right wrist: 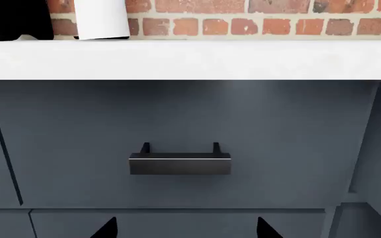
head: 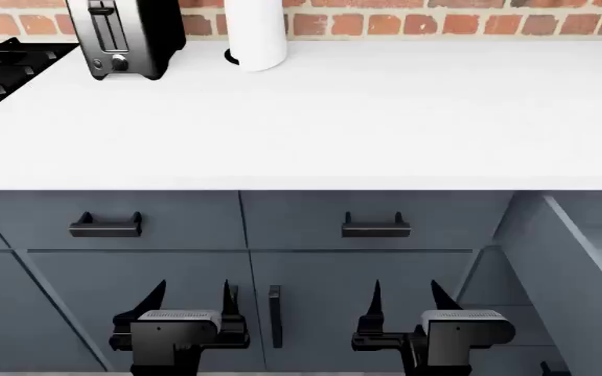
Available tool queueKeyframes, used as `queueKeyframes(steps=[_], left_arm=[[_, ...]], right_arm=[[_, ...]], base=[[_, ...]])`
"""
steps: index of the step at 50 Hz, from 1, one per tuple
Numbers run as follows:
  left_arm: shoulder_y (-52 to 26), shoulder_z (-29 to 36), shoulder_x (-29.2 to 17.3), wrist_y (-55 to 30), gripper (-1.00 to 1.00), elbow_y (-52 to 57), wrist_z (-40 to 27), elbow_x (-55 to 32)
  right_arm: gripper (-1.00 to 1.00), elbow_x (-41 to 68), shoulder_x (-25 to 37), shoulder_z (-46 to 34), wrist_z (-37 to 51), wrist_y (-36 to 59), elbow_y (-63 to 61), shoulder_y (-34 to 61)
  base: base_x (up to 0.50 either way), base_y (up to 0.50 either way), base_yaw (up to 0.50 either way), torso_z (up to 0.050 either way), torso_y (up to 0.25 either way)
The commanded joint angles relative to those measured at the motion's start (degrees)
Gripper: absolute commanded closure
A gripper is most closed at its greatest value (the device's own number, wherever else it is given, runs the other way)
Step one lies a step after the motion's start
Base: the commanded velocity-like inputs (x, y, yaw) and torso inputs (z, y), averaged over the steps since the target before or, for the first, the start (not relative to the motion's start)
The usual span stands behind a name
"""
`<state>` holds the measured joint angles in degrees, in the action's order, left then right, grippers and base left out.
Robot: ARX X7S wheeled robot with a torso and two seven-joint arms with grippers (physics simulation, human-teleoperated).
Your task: Place the bar in the bowl and close the drawer.
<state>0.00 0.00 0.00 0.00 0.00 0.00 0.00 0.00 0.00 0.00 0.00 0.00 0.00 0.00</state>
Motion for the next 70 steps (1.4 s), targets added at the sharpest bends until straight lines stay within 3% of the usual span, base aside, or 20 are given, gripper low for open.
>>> queueKeyframes(steps=[1,16,27,35,39,70], left_arm=[[-0.03,1.07,-0.92,-0.04,-1.0,-0.04,-1.04,-0.87],[0.65,2.96,-3.04,-1.56,-1.0,2.99,-4.06,-3.19],[1.02,2.23,-5.24,-20.06,-1.0,25.31,-7.21,-5.79],[-1.15,0.85,-7.88,-40.31,-1.0,42.95,-7.92,-10.3],[-2.3,-0.92,-8.09,-44.7,-1.0,47.15,-8.37,-12.3],[-1.87,-1.08,-9.31,-45.31,-1.0,49.9,-10.01,-14.45]], right_arm=[[-1.0,0.89,0.88,-1.15,1.13,0.0,-0.04,-0.03],[-1.0,3.74,3.15,-3.03,4.22,1.88,-4.55,-1.19],[-1.0,8.29,5.88,-1.34,6.49,18.47,-24.62,-2.33],[-1.0,9.17,8.93,-1.72,8.66,34.55,-42.52,-2.88],[-1.0,9.95,9.55,-1.35,9.47,39.59,-47.26,-2.43],[-1.0,13.81,11.13,2.48,10.81,43.13,-53.28,-2.76]], base=[[0.0,0.0,0.0,0.0,0.0],[0.0,0.0,0.0,0.025,0.0],[0.0,0.0,0.0,0.05,0.0],[0.0,0.0,0.0,0.05,0.0],[0.0,0.0,0.0,0.05,0.0],[-0.02,-0.45,0.0,0.003,0.0]])
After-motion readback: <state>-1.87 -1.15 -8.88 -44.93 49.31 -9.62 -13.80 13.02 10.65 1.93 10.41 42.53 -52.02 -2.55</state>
